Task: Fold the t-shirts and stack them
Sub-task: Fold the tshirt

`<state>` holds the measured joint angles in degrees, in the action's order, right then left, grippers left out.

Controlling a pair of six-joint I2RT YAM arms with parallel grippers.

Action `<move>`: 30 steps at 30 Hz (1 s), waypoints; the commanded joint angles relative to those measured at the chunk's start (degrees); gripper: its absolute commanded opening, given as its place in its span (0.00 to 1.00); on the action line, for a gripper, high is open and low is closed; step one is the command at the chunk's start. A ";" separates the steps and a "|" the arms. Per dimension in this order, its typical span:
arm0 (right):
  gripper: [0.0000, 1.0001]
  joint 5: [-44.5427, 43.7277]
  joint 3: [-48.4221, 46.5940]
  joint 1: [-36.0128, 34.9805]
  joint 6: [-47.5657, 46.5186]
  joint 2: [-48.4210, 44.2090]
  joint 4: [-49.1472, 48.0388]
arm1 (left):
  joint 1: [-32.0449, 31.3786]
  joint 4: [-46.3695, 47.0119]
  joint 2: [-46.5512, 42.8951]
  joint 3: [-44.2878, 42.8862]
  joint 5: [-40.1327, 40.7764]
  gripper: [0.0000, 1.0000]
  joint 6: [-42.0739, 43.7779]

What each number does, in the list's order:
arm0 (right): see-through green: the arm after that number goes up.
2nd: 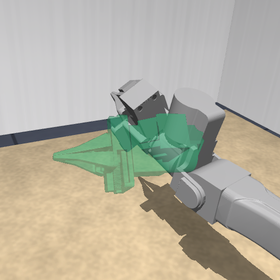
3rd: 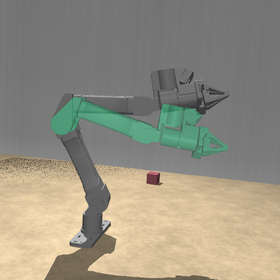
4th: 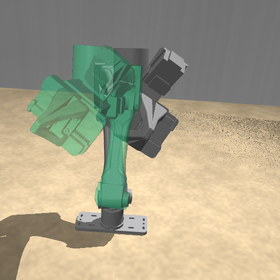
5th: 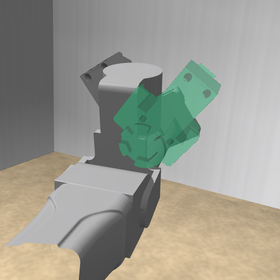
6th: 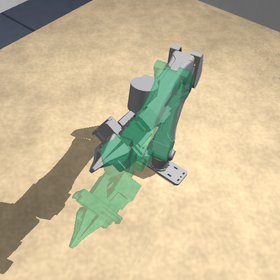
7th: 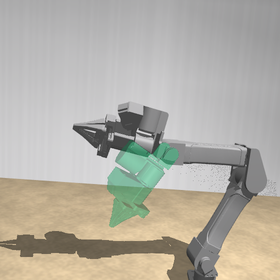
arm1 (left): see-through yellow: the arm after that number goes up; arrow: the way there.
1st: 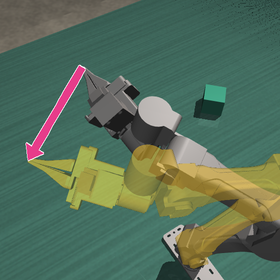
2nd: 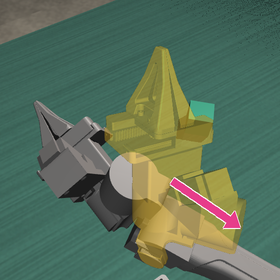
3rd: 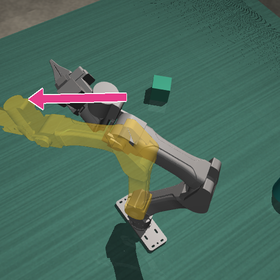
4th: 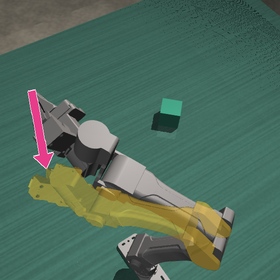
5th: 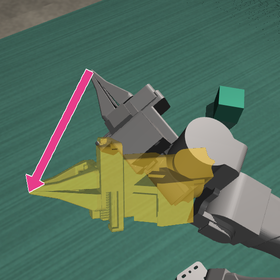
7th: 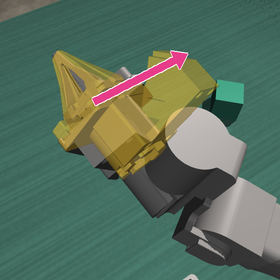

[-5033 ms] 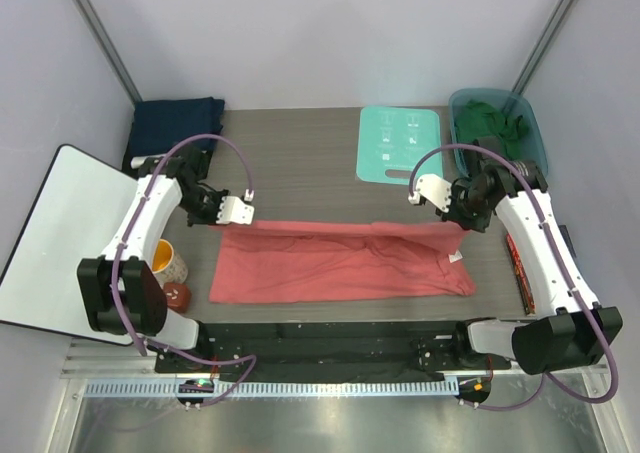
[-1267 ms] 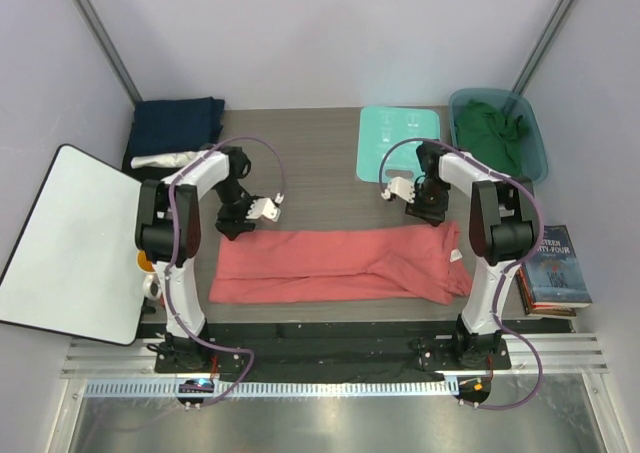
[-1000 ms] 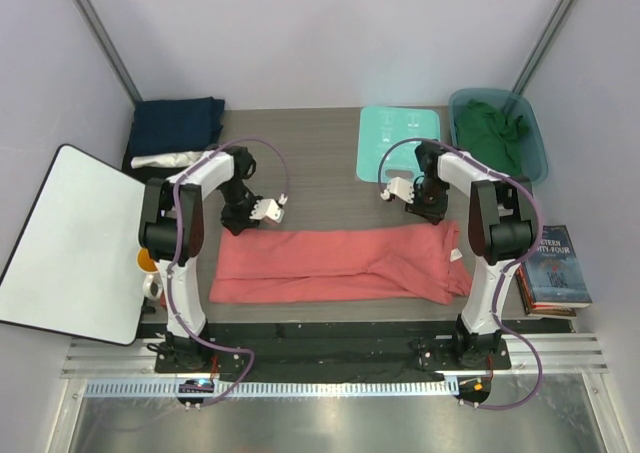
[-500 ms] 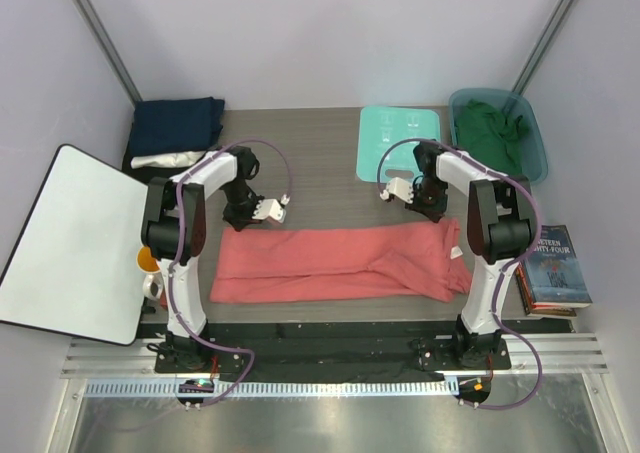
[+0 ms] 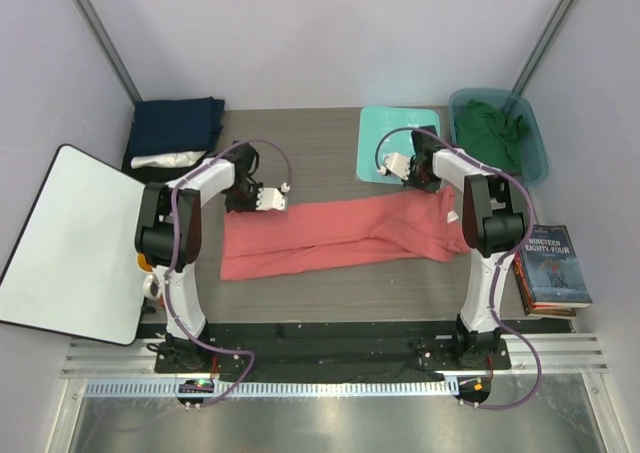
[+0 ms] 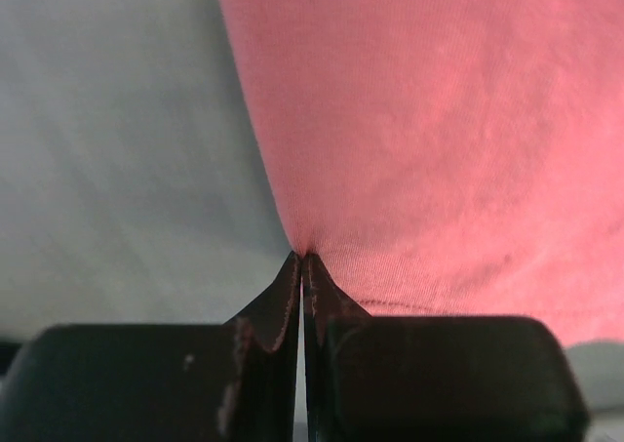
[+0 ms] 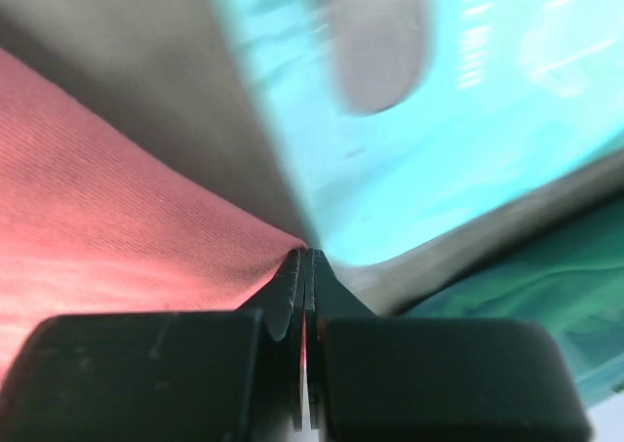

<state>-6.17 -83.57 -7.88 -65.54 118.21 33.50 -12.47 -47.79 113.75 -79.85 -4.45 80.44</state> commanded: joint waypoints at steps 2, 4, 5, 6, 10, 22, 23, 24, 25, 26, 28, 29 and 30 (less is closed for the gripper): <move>0.01 -1.73 -2.03 -0.82 2.52 4.13 -10.11 | -0.19 20.44 3.40 -0.30 6.81 0.00 -4.85; 0.01 -3.22 -2.21 -1.08 2.69 5.44 -14.06 | -0.54 25.10 4.89 -0.83 8.48 0.00 -4.95; 0.01 -3.58 -3.26 -1.26 2.96 6.06 -14.68 | -0.71 26.94 5.51 -0.92 10.75 0.00 -5.03; 0.02 -3.76 -4.05 -1.17 3.39 6.59 -15.04 | -0.80 29.05 6.47 -1.09 11.47 0.00 -5.12; 0.24 -3.41 -7.22 -1.35 5.77 6.25 -14.51 | -1.51 30.39 6.22 -2.15 13.24 0.07 -7.75; 0.48 19.70 -13.19 -1.70 7.53 -4.93 16.67 | -1.51 26.96 -8.55 3.65 8.14 0.73 -8.29; 0.48 20.41 -13.72 -1.87 7.62 -3.53 19.65 | -1.68 26.96 -8.46 3.83 8.14 0.74 -8.29; 0.48 21.11 -15.38 -2.05 8.05 -2.47 21.16 | -1.86 26.87 -8.11 3.83 8.57 0.74 -8.46; 0.48 23.47 -16.44 -2.14 7.97 -1.50 23.09 | -2.03 26.70 -7.67 3.83 8.84 0.74 -8.64; 0.48 24.27 -17.67 -2.31 8.23 0.68 26.24 | -2.38 26.61 -7.50 4.09 9.19 0.74 -8.64; 0.47 26.64 -20.75 -2.84 8.85 2.54 29.76 | -2.82 26.43 -7.67 4.53 9.55 0.74 -8.99; 0.47 27.26 -21.37 -2.93 8.85 3.33 30.31 | -3.08 26.52 -7.84 5.32 9.55 0.75 -9.08; 0.47 27.79 -21.98 -3.11 8.85 4.38 30.49 | -3.17 26.35 -8.11 5.76 9.46 0.75 -9.08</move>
<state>14.85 -101.93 -10.11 -57.82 118.87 54.72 -14.70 -20.40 106.54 -75.59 5.50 72.36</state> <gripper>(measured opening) 0.472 0.743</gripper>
